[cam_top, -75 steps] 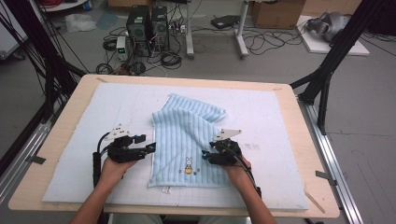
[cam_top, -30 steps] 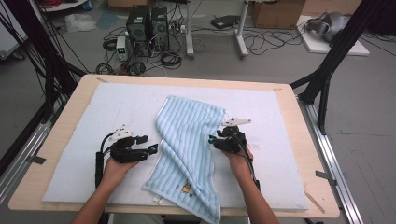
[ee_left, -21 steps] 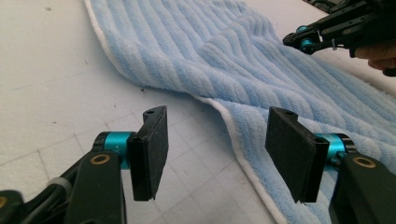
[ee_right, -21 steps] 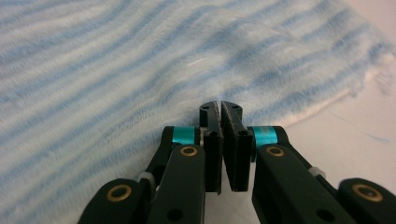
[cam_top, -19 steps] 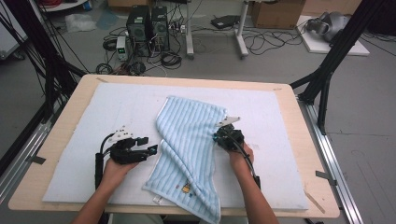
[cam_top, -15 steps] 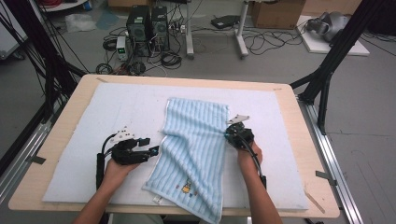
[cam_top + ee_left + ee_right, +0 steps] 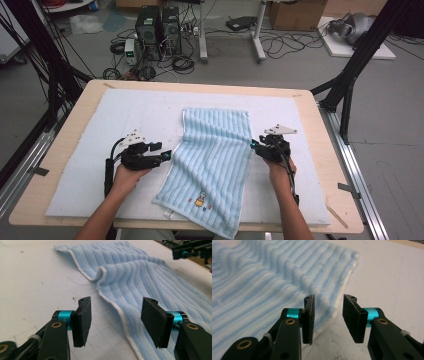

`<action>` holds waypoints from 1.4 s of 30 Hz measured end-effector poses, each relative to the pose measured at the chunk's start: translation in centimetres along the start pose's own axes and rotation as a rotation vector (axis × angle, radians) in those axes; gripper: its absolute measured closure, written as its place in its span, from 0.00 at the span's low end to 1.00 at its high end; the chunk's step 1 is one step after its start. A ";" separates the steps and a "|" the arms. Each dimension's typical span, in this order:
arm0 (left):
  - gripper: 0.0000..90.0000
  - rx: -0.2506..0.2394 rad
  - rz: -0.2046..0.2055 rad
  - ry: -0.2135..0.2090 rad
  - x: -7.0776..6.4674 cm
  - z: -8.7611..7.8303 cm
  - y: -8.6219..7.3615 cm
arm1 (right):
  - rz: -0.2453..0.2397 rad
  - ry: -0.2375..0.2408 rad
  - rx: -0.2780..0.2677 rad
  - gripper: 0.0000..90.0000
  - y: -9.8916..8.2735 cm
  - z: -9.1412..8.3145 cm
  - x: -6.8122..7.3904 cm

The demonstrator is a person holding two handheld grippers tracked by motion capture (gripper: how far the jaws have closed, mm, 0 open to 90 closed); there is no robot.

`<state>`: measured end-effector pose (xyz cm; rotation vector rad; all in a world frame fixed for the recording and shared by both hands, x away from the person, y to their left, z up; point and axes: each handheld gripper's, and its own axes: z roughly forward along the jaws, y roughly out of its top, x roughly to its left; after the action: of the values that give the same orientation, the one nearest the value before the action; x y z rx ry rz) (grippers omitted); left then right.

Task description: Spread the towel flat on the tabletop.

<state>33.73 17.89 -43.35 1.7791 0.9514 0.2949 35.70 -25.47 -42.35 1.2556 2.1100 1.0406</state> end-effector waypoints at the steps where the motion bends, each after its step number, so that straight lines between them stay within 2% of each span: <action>1: 0.46 -0.003 -0.011 0.003 0.2 0.3 0.4 | -0.009 0.015 0.000 0.65 -0.2 -0.2 0.0; 2: 0.46 0.001 -0.021 0.009 0.6 0.7 0.9 | -0.009 0.032 -0.003 0.63 -0.4 -0.3 0.1; 4: 0.46 0.042 -0.003 0.041 1.1 1.8 2.1 | -0.014 0.053 -0.007 0.62 -0.8 -0.6 0.1; 7: 0.46 0.037 -0.028 0.052 2.0 3.6 4.0 | -0.018 0.069 -0.016 0.62 -1.5 -0.8 0.0; 9: 0.46 0.043 -0.032 0.070 2.6 4.8 5.1 | -0.033 0.086 -0.015 0.61 -1.6 -0.9 -0.1; 12: 0.46 0.058 -0.035 0.100 3.7 6.8 6.6 | -0.030 0.122 -0.029 0.60 -1.6 -1.0 -0.2; 17: 0.46 0.062 -0.095 0.109 5.3 10.0 8.8 | -0.045 0.137 -0.033 0.60 -1.9 -1.3 -0.2; 20: 0.46 0.087 -0.121 0.120 5.8 11.8 9.4 | -0.042 0.139 -0.035 0.60 -2.0 -1.3 -0.4; 23: 0.47 0.125 -0.133 0.140 5.9 13.6 9.3 | -0.038 0.145 -0.039 0.60 -2.1 -1.5 -0.6; 27: 0.47 0.177 -0.116 0.168 5.7 15.2 8.6 | -0.035 0.145 -0.048 0.59 -2.1 -1.8 -0.6; 29: 0.53 0.206 -0.074 0.191 5.4 15.7 8.3 | -0.031 0.147 -0.049 0.59 -2.1 -1.8 -0.6; 30: 0.59 0.232 -0.044 0.200 5.3 15.9 8.1 | -0.031 0.148 -0.048 0.59 -2.1 -1.8 -0.5; 31: 0.73 0.251 -0.004 0.220 5.2 16.0 7.9 | -0.037 0.149 -0.050 0.59 -2.1 -1.8 -0.5; 32: 0.82 0.260 0.018 0.238 5.2 15.9 8.0 | -0.038 0.154 -0.051 0.59 -2.0 -1.8 -0.4; 33: 0.94 0.259 0.014 0.234 5.3 15.8 8.1 | -0.040 0.153 -0.050 0.59 -2.0 -1.8 -0.3; 34: 0.96 0.263 0.021 0.245 5.4 15.6 8.2 | -0.042 0.157 -0.048 0.59 -1.9 -1.7 -0.1; 36: 0.97 0.270 0.026 0.308 6.1 15.2 8.2 | -0.047 0.159 -0.048 0.59 -1.9 -1.6 0.0; 38: 0.97 0.252 -0.020 0.356 7.4 14.3 8.2 | -0.048 0.162 -0.048 0.59 -1.9 -1.4 0.1; 40: 0.96 0.232 -0.030 0.360 8.2 13.6 8.1 | -0.047 0.165 -0.047 0.60 -1.8 -1.0 0.3; 41: 0.91 0.219 -0.028 0.358 8.3 13.3 8.0 | -0.044 0.166 -0.046 0.60 -1.8 -0.8 0.3; 42: 0.79 0.202 -0.038 0.368 8.4 12.9 8.0 | -0.044 0.164 -0.045 0.60 -1.6 -0.5 0.3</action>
<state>50.66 14.08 -43.78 1.9251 1.3120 0.5296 34.33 -25.91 -43.34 1.1308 2.2115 1.2017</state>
